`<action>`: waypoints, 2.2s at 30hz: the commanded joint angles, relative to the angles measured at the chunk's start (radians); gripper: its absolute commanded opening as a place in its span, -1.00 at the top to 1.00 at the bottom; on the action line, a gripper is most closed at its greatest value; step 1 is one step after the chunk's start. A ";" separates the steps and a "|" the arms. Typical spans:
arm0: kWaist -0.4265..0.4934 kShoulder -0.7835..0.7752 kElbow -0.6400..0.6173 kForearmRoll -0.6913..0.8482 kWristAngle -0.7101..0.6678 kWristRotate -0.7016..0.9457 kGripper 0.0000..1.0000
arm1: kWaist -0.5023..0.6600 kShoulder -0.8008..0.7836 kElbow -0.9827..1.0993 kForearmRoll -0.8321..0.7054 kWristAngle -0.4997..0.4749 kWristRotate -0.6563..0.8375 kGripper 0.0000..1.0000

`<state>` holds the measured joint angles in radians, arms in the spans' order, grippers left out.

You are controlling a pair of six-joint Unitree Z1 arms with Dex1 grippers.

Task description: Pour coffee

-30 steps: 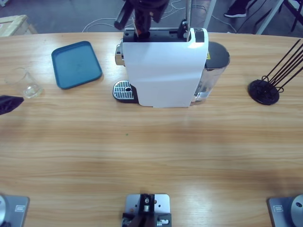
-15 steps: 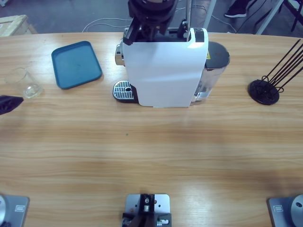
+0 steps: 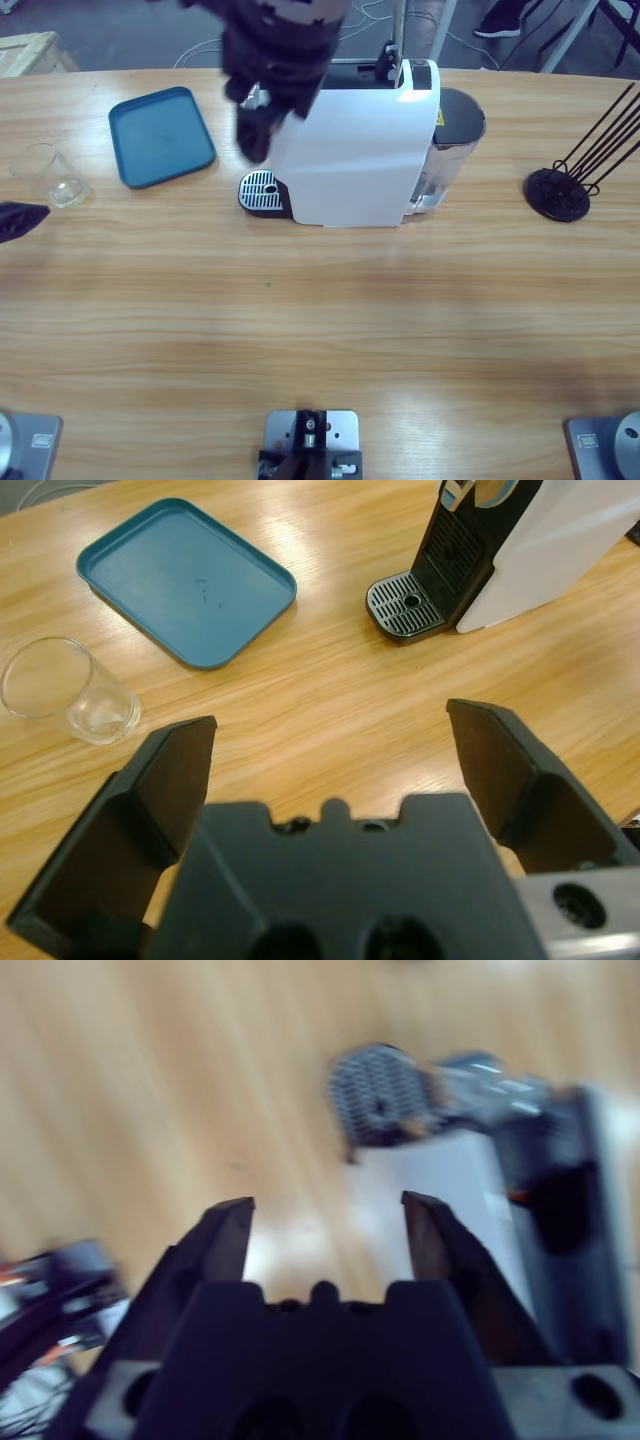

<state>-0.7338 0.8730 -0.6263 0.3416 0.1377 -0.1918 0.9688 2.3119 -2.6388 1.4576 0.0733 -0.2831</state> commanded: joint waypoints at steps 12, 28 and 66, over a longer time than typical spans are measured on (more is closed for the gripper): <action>-0.006 -0.003 0.030 -0.009 -0.003 0.003 -0.98 | -0.040 -0.571 -0.145 0.143 -0.084 0.133 1.00; -0.006 -0.002 0.030 -0.009 -0.003 0.003 -0.97 | -0.133 -0.923 1.324 -1.076 -0.354 0.368 1.00; -0.006 -0.005 0.030 -0.009 -0.003 0.003 -0.98 | -0.016 -0.496 1.125 -1.159 -0.469 0.326 1.00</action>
<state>-0.7343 0.8731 -0.6254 0.3414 0.1377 -0.1918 0.9176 1.7125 -1.5255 0.2704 -0.3928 0.0275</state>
